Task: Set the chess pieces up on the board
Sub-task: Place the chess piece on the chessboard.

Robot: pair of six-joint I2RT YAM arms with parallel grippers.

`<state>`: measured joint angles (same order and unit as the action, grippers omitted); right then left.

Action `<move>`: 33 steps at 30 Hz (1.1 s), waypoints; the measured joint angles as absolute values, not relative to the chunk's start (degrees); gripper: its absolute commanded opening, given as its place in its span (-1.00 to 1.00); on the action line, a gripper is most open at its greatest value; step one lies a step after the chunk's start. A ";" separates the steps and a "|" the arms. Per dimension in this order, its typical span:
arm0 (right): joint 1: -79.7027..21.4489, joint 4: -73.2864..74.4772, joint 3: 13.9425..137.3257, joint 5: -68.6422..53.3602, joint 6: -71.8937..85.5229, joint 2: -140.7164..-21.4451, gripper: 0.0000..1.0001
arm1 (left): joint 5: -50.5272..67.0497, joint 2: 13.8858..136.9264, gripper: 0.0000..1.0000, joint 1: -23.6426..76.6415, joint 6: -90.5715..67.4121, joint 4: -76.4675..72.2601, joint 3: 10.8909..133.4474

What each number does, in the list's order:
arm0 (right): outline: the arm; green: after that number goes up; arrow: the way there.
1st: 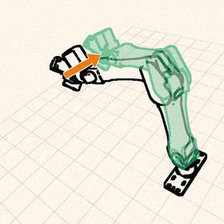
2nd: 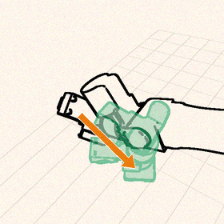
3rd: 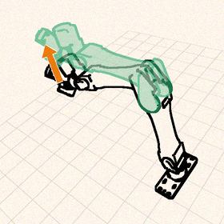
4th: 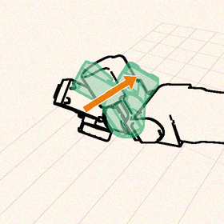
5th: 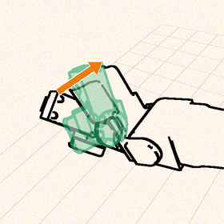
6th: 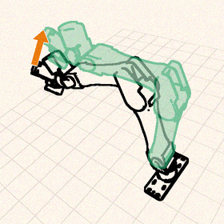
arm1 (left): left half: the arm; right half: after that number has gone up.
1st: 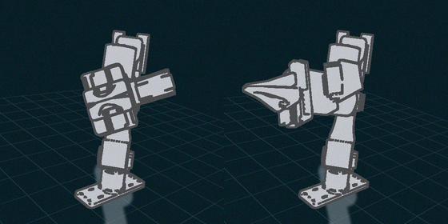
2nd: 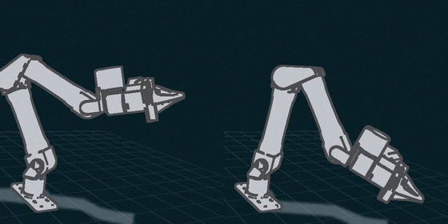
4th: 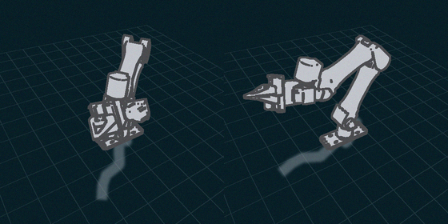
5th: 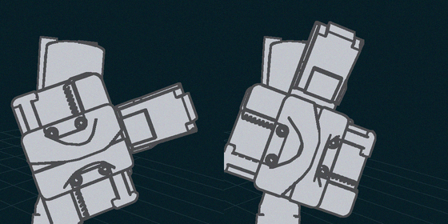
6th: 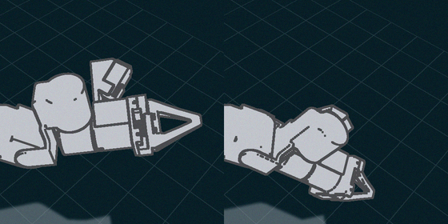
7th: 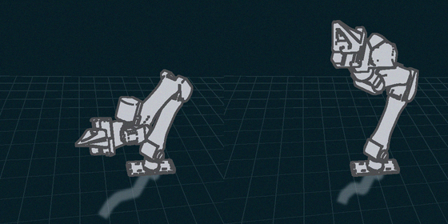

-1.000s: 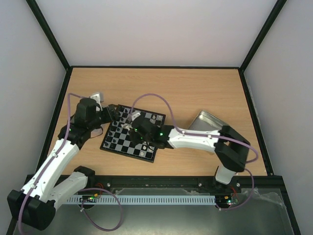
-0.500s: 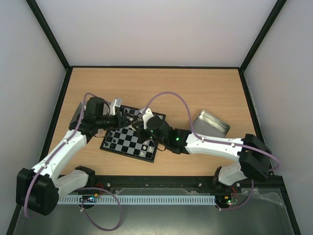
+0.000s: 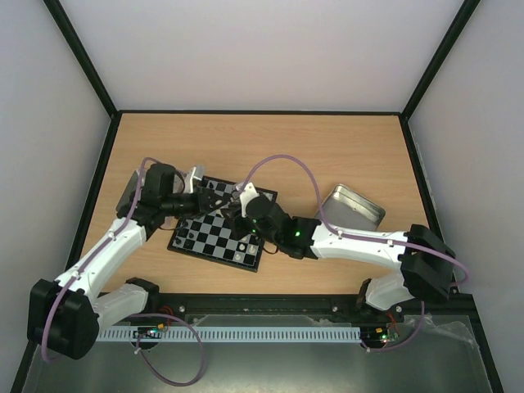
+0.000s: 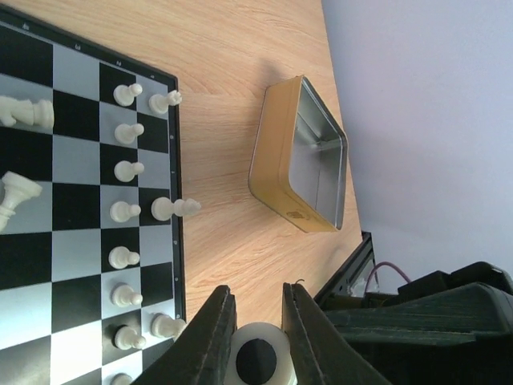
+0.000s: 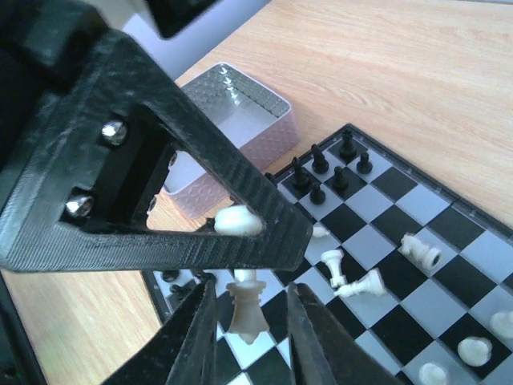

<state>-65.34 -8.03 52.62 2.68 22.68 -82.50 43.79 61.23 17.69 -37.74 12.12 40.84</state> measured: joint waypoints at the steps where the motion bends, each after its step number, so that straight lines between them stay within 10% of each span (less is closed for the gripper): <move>1: -65.34 -8.05 52.62 2.81 23.55 -82.39 -0.24 | 43.86 61.14 -0.68 17.69 -38.89 11.77 40.40; 10: -65.34 -13.04 47.13 4.54 40.82 -72.44 0.25 | 46.61 59.99 -0.67 17.69 -54.83 5.19 38.48; 33: -62.17 -25.23 44.75 -2.07 72.23 -71.22 -0.20 | 47.90 55.11 -0.64 17.69 -83.72 -13.91 36.80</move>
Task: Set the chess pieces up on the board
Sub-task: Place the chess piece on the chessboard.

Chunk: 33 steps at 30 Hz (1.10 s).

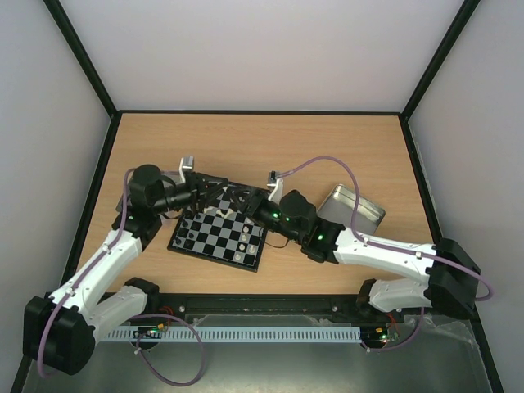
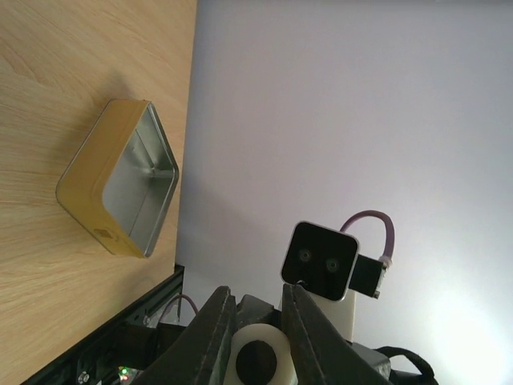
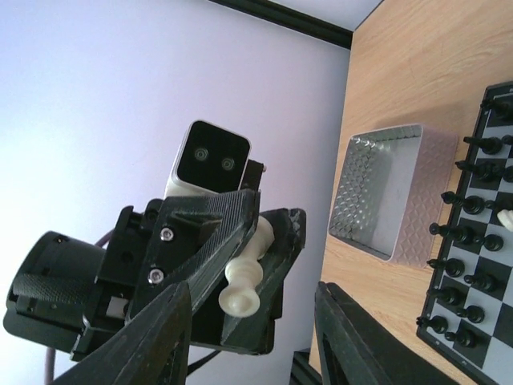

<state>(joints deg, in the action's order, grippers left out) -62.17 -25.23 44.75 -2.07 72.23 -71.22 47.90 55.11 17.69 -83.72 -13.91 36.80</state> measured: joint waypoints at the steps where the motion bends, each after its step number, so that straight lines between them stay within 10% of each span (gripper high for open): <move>1: -62.00 -25.50 44.75 -2.31 72.69 -71.57 -0.23 | 47.97 55.11 -0.64 17.72 -83.99 -14.11 36.58; 15: -61.10 -27.35 45.52 -5.50 75.46 -74.74 -0.78 | 48.07 55.11 -0.57 17.69 -84.68 -15.53 34.63; 24: -60.86 -22.68 47.37 -3.79 72.20 -75.50 -0.88 | 45.08 54.22 0.32 17.72 -78.98 -9.74 35.14; 33: -59.83 -3.38 52.53 2.94 61.49 -75.72 -0.88 | 30.39 54.22 0.51 15.42 -59.31 7.51 42.68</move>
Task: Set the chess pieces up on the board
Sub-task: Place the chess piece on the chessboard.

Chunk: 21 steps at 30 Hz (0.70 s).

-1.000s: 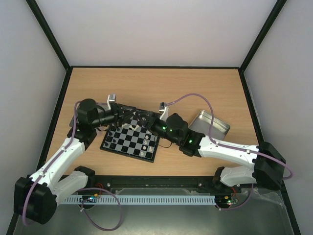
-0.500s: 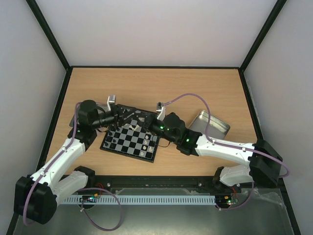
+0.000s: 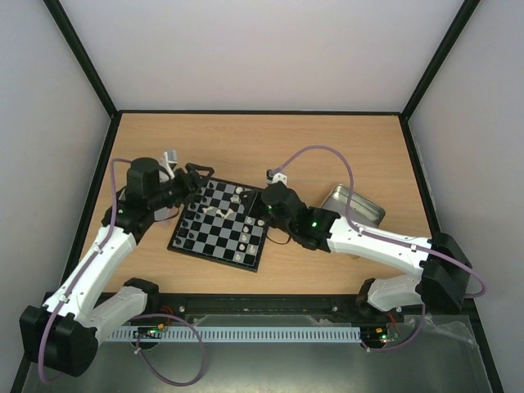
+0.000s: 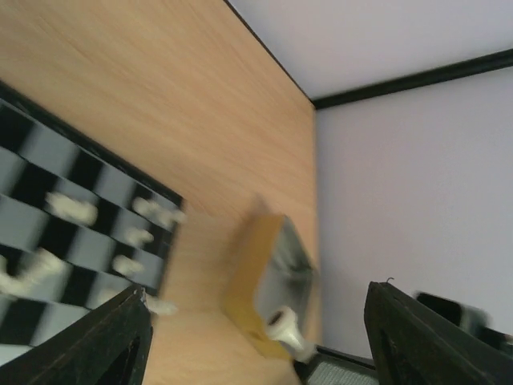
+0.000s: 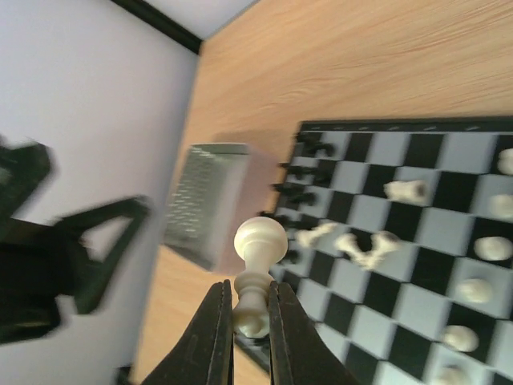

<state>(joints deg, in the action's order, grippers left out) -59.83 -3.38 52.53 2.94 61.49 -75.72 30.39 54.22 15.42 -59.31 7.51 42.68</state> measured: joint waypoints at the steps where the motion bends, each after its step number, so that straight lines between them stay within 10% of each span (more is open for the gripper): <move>1: -59.57 -0.67 53.32 3.68 60.12 -75.92 -0.88 | 27.75 54.43 0.52 15.09 -56.45 9.69 44.05; 21: -57.01 37.87 70.78 -3.51 40.84 -94.41 -0.88 | -0.89 56.14 0.57 17.37 -24.51 17.93 50.26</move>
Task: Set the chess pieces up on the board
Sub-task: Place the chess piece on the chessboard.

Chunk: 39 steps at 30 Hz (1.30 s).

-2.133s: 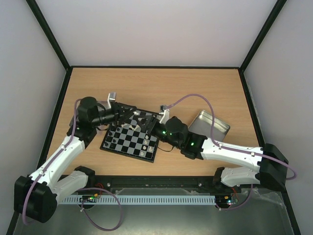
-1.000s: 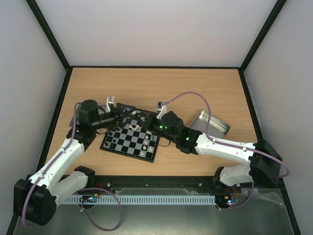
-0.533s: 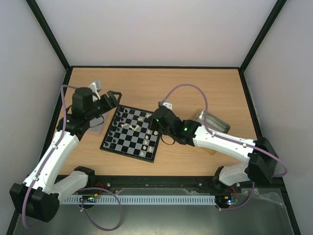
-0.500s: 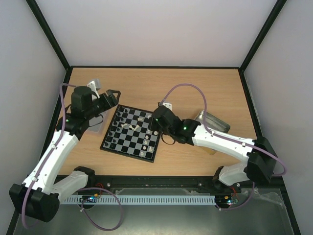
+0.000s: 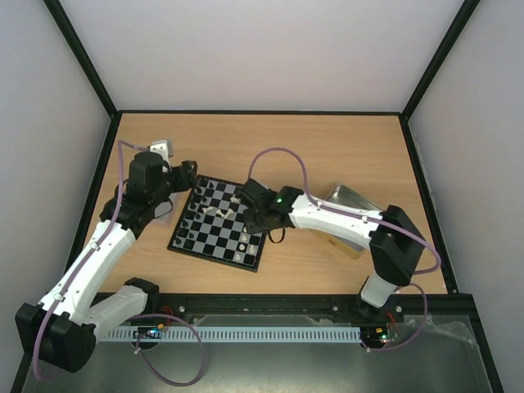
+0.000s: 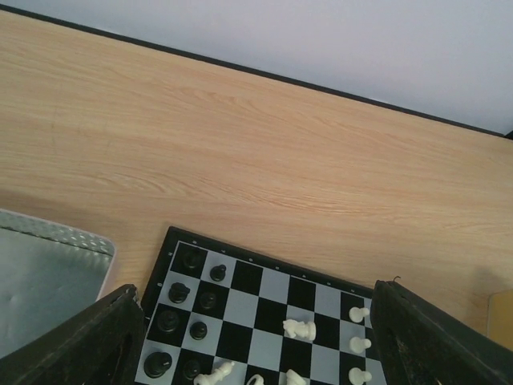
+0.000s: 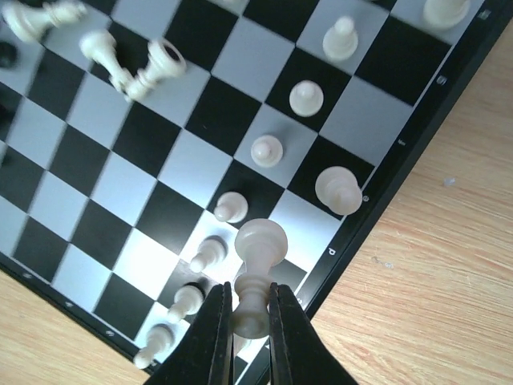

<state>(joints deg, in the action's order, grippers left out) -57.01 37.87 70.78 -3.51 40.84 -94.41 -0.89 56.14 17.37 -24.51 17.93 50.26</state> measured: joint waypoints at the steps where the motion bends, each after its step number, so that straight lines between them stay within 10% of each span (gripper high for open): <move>1: -57.01 38.17 71.02 -4.19 40.45 -95.33 -0.88 | -1.32 56.03 0.57 17.41 -24.34 17.93 50.26; 39: -57.01 43.03 73.47 -4.08 37.50 -103.74 -0.61 | -3.05 54.50 0.59 17.45 -23.55 17.52 49.43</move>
